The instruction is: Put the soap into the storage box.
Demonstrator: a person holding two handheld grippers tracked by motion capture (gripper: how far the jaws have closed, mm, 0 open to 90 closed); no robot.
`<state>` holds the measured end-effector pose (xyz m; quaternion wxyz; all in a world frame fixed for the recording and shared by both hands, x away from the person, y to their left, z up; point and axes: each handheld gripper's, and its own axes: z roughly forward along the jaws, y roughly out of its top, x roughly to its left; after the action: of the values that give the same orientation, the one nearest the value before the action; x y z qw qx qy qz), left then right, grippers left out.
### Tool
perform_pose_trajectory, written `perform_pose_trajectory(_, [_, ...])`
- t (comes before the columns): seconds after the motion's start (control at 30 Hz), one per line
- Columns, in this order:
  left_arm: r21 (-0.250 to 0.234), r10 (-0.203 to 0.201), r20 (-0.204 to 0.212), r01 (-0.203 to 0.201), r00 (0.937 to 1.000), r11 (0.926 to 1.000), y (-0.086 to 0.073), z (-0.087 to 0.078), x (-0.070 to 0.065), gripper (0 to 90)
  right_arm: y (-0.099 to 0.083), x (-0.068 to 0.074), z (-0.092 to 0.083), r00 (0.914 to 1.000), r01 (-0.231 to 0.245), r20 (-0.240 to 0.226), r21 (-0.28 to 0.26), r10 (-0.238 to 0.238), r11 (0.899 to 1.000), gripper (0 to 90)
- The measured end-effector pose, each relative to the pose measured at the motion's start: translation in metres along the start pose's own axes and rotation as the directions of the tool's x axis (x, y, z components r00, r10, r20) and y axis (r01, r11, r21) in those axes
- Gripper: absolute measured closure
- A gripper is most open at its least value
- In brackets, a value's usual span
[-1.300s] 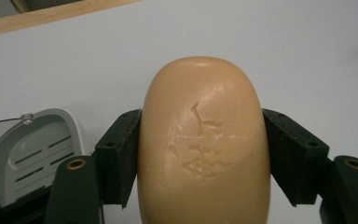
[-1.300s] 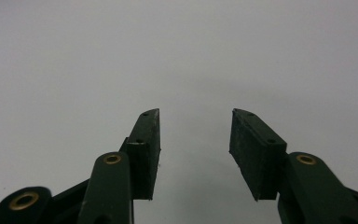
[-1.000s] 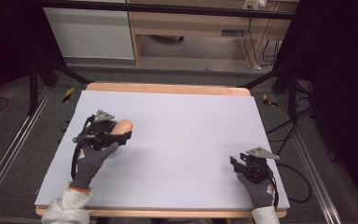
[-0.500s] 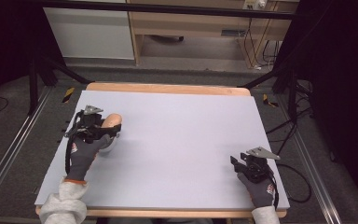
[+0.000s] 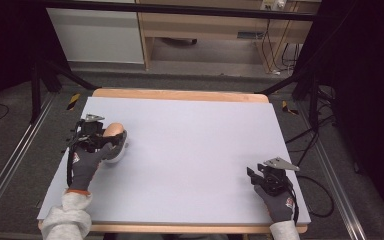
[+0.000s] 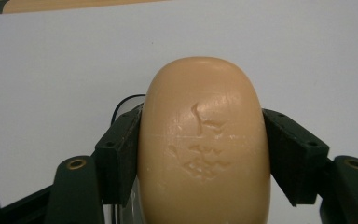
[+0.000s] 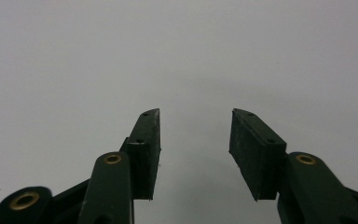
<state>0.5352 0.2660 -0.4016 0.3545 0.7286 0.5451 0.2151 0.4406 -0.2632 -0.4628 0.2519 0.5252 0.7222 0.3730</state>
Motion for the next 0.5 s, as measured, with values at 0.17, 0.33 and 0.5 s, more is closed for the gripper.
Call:
perform_pose_trajectory(0.17, [0.011, -0.001, -0.007, 0.001, 1.0, 0.9999, -0.0018, 0.0044, 0.0016, 32.0, 0.0001, 0.0001, 0.001, 1.0, 0.0, -0.003, 0.002, 0.0, 1.0, 53.1])
perform_pose_trajectory(0.33, [0.018, -0.007, -0.009, 0.007, 0.9999, 0.9998, -0.0061, 0.0081, 0.0034, 32.0, 0.0003, 0.0014, 0.0014, 1.0, 0.005, -0.003, 0.003, -0.005, 1.0, 52.9])
perform_pose_trajectory(0.5, [0.024, -0.014, -0.008, 0.015, 0.9999, 0.9996, -0.0089, 0.011, 0.0056, 32.0, 0.0002, 0.0018, 0.0022, 0.9999, 0.009, -0.005, 0.004, -0.009, 1.0, 52.9])
